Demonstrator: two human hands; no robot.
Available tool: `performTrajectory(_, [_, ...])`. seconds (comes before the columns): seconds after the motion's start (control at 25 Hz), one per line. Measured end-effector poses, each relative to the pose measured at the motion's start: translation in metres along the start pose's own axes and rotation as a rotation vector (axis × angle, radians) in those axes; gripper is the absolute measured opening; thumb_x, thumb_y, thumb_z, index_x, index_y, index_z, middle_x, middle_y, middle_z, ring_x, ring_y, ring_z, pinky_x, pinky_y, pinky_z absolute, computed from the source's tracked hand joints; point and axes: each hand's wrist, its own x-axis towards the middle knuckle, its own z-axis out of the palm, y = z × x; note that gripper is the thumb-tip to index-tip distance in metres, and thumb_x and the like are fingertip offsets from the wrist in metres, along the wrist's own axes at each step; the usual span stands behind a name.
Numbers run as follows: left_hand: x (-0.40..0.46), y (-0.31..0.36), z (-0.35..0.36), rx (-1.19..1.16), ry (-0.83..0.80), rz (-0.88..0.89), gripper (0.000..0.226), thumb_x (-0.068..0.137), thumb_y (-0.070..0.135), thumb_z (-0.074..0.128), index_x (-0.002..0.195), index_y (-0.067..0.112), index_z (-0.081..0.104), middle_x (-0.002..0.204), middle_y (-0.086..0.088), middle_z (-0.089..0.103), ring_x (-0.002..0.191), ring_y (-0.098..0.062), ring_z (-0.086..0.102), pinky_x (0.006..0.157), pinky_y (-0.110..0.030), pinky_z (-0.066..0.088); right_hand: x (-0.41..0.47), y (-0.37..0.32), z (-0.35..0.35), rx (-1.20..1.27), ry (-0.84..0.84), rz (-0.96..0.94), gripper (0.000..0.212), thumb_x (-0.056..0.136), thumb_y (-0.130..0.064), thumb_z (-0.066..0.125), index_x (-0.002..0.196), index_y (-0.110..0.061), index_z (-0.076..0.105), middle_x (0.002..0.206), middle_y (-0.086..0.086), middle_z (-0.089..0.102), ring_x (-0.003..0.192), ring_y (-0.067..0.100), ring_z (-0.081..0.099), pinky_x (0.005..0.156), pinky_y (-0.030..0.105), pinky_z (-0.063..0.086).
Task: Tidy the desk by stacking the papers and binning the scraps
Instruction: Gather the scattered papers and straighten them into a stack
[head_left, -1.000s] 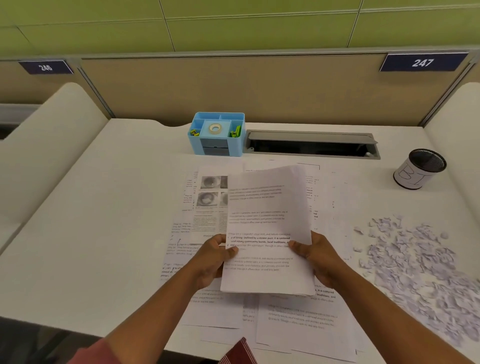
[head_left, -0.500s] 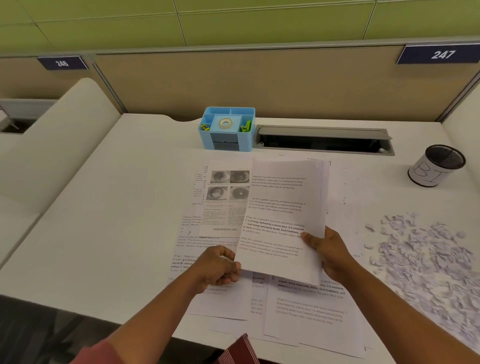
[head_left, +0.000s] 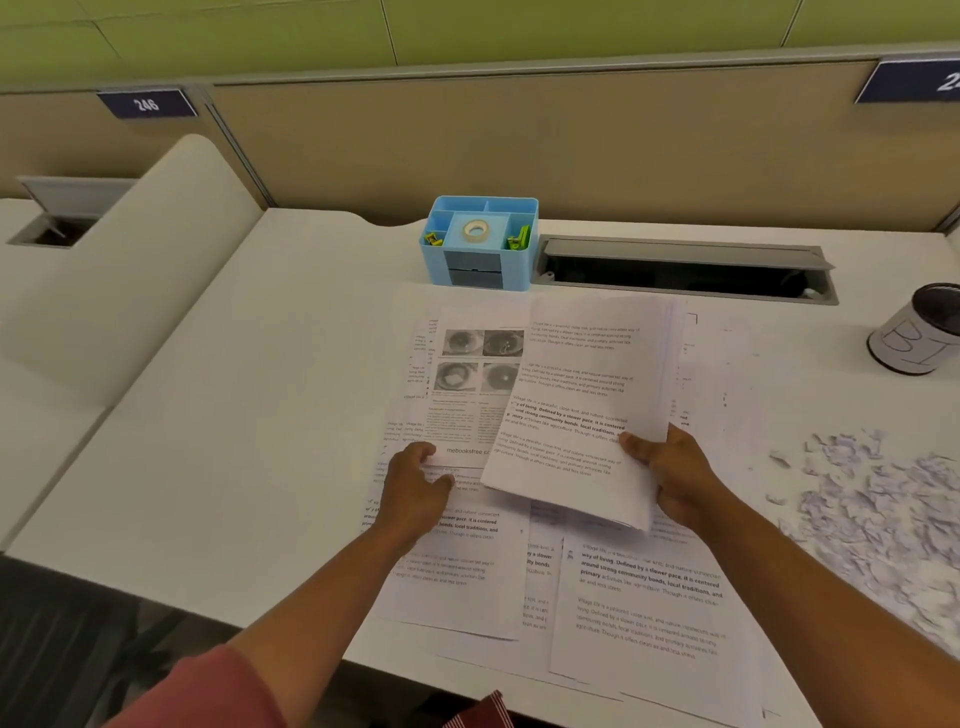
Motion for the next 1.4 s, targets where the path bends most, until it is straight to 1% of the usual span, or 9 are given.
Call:
performTrajectory(0.2, [0.021, 0.011, -0.003, -0.049, 0.024, -0.031, 0.060, 0.093, 0.019, 0.070, 0.146, 0.019, 0.042, 0.143, -0.002, 0.048, 0.129, -0.023, 0.050, 0.111, -0.041, 0.044, 0.014, -0.008, 0.015, -0.001, 0.004, 0.012, 0.032, 0.092, 0.000, 0.068, 0.120, -0.014, 0.064, 0.113, 0.008, 0.074, 0.103, 0.031, 0.070, 0.084, 0.045, 0.058])
performTrajectory(0.48, [0.067, 0.040, -0.013, 0.068, 0.035, -0.063, 0.070, 0.092, 0.033, 0.068, 0.153, 0.019, 0.036, 0.151, -0.007, 0.040, 0.141, -0.030, 0.036, 0.114, -0.047, 0.037, 0.030, -0.029, 0.025, 0.008, 0.009, 0.039, 0.027, 0.093, 0.002, 0.064, 0.113, -0.017, 0.065, 0.104, 0.004, 0.075, 0.096, 0.030, 0.071, 0.066, 0.039, 0.060])
performTrajectory(0.6, [0.088, 0.050, -0.014, 0.190, 0.072, -0.070, 0.070, 0.089, 0.038, 0.070, 0.150, 0.020, 0.039, 0.146, -0.007, 0.045, 0.134, -0.031, 0.045, 0.109, -0.046, 0.041, 0.040, -0.032, 0.025, 0.019, 0.017, 0.070, 0.026, 0.093, 0.004, 0.063, 0.108, -0.017, 0.066, 0.105, 0.006, 0.075, 0.097, 0.031, 0.070, 0.071, 0.043, 0.059])
performTrajectory(0.76, [0.110, 0.057, -0.015, 0.066, 0.044, -0.076, 0.065, 0.091, 0.035, 0.068, 0.147, 0.018, 0.040, 0.143, -0.009, 0.050, 0.124, -0.028, 0.056, 0.097, -0.034, 0.046, 0.047, -0.027, 0.023, 0.022, 0.003, 0.082, 0.026, 0.093, 0.003, 0.063, 0.108, -0.019, 0.066, 0.102, 0.005, 0.077, 0.097, 0.031, 0.071, 0.073, 0.044, 0.061])
performTrajectory(0.84, [0.116, 0.057, -0.016, 0.113, 0.039, -0.081, 0.059, 0.093, 0.038, 0.067, 0.143, 0.015, 0.045, 0.139, -0.008, 0.057, 0.122, -0.027, 0.057, 0.092, -0.032, 0.045, 0.048, -0.026, 0.020, 0.018, -0.026, 0.077, 0.025, 0.094, 0.001, 0.062, 0.110, -0.018, 0.065, 0.101, 0.004, 0.078, 0.096, 0.030, 0.073, 0.073, 0.044, 0.062])
performTrajectory(1.0, [0.123, 0.055, -0.012, 0.274, 0.091, -0.028, 0.060, 0.091, 0.046, 0.069, 0.139, 0.016, 0.051, 0.138, -0.009, 0.051, 0.128, -0.032, 0.049, 0.100, -0.041, 0.044, 0.054, -0.022, 0.013, 0.012, -0.067, 0.076, 0.026, 0.095, -0.001, 0.063, 0.114, -0.018, 0.065, 0.109, 0.007, 0.077, 0.098, 0.030, 0.074, 0.078, 0.046, 0.062])
performTrajectory(1.12, [0.135, 0.060, -0.009, 0.235, 0.072, -0.025, 0.065, 0.087, 0.043, 0.073, 0.140, 0.013, 0.050, 0.137, -0.011, 0.047, 0.127, -0.033, 0.050, 0.103, -0.044, 0.046, 0.058, -0.020, 0.008, 0.037, -0.066, 0.085, 0.027, 0.094, -0.003, 0.065, 0.118, -0.017, 0.065, 0.112, 0.008, 0.076, 0.101, 0.032, 0.073, 0.082, 0.050, 0.061])
performTrajectory(1.24, [0.142, 0.071, -0.006, 0.146, 0.074, -0.055, 0.060, 0.085, 0.037, 0.077, 0.133, 0.011, 0.051, 0.130, -0.008, 0.052, 0.112, -0.026, 0.057, 0.088, -0.037, 0.050, 0.060, -0.018, 0.007, 0.061, -0.067, 0.103, 0.029, 0.093, -0.003, 0.065, 0.121, -0.014, 0.064, 0.115, 0.011, 0.075, 0.104, 0.035, 0.072, 0.090, 0.057, 0.057])
performTrajectory(1.4, [0.142, 0.080, -0.002, 0.085, 0.085, -0.085, 0.033, 0.086, 0.022, 0.077, 0.110, 0.015, 0.055, 0.109, 0.000, 0.060, 0.096, -0.020, 0.058, 0.074, -0.030, 0.045, 0.061, -0.017, 0.006, 0.074, -0.059, 0.104, 0.030, 0.094, -0.003, 0.065, 0.121, -0.015, 0.064, 0.115, 0.011, 0.075, 0.104, 0.035, 0.072, 0.092, 0.059, 0.056])
